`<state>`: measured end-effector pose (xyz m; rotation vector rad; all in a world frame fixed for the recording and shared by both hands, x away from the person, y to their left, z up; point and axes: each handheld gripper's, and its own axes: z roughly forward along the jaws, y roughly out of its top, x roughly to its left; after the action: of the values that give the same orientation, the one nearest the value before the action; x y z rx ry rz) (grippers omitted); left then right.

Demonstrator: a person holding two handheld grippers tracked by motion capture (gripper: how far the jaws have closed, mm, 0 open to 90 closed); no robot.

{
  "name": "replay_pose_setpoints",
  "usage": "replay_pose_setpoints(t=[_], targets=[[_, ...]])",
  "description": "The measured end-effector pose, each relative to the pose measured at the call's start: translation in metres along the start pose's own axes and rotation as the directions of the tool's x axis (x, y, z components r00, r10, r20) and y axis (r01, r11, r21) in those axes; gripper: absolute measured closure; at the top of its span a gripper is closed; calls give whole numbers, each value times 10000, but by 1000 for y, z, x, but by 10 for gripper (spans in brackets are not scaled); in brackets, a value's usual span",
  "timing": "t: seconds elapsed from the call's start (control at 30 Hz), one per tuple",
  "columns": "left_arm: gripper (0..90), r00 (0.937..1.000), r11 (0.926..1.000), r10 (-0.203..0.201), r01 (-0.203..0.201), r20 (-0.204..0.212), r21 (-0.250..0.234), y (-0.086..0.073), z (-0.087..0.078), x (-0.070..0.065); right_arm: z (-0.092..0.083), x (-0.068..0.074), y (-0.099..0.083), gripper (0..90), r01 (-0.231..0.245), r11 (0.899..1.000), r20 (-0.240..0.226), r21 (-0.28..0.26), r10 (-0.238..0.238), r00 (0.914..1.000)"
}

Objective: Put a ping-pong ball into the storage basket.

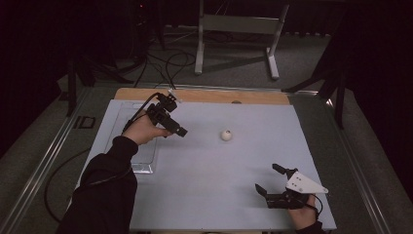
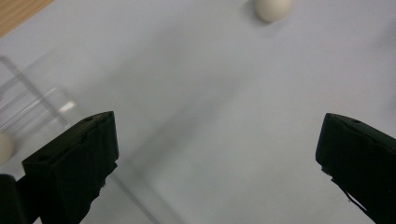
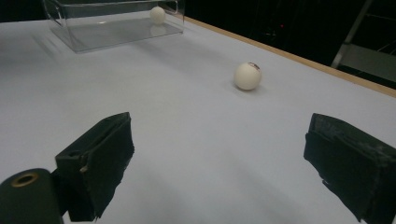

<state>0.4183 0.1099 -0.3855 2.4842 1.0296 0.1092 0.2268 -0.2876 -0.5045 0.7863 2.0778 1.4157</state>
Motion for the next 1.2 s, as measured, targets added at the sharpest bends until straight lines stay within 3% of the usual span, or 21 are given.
replay_pose_setpoints(t=[0.1,0.43,0.87,1.2], targets=[[3,9998,9998,196,-196,-100,0,4,2,-5,0,0,0,83,-6,10000,10,17,6,10000],[4,9986,9987,489,-486,200,-154,15,9,-18,0,0,0,84,-18,10000,14,25,18,10000],[4,9948,9955,940,-944,398,103,29,25,-35,0,0,0,84,-35,10000,30,50,34,10000],[4,9930,9946,1037,-1041,569,45,39,35,-42,0,0,0,84,-50,10000,31,39,50,10000]])
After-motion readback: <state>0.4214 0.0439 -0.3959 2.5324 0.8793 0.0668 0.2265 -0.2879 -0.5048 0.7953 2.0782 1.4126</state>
